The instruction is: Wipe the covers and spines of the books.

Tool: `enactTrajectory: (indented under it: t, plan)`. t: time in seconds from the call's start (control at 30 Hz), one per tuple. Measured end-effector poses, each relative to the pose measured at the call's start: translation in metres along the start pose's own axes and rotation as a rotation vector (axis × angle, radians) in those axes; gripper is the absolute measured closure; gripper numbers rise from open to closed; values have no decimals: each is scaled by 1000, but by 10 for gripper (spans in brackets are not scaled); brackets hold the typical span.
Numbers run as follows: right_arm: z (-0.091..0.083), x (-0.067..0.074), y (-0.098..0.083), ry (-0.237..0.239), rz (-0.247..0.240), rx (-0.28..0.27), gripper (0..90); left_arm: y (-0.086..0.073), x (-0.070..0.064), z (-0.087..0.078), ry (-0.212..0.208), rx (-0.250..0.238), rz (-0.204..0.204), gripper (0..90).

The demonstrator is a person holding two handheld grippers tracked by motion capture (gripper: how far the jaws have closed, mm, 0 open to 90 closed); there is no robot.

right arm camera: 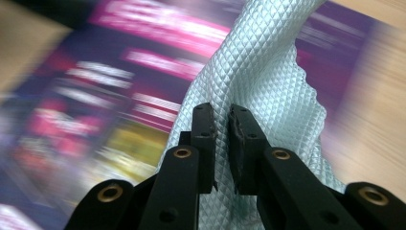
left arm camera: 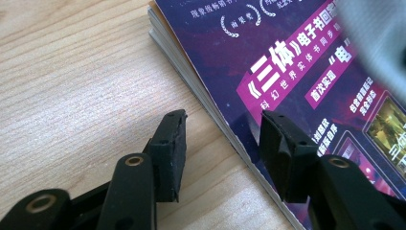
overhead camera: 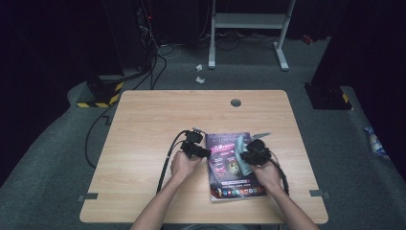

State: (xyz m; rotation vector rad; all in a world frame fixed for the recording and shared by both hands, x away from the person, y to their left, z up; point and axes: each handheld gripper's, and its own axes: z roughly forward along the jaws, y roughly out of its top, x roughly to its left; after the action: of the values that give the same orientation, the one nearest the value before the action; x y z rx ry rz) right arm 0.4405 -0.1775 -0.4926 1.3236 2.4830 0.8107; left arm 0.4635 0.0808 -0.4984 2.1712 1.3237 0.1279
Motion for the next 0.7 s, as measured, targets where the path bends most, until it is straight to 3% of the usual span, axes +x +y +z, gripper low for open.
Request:
enactTrajectory:
  t: [0.07,0.13,0.27,0.57,0.7]
  plan:
    - [-9,-28,-10,-20,77,-17,813,0,0,0,-4,3,-6,521]
    - [-13,-42,-14,-34,126,-22,810,0,0,0,-4,3,-6,526]
    - [-11,-50,-16,-36,167,-27,808,-1,-2,0,-9,-7,4,556]
    - [-15,-42,-23,-40,114,-16,814,-17,-15,-6,-31,-14,46,634]
    - [-21,-32,-28,-48,66,0,814,-25,-18,-12,-62,28,45,614]
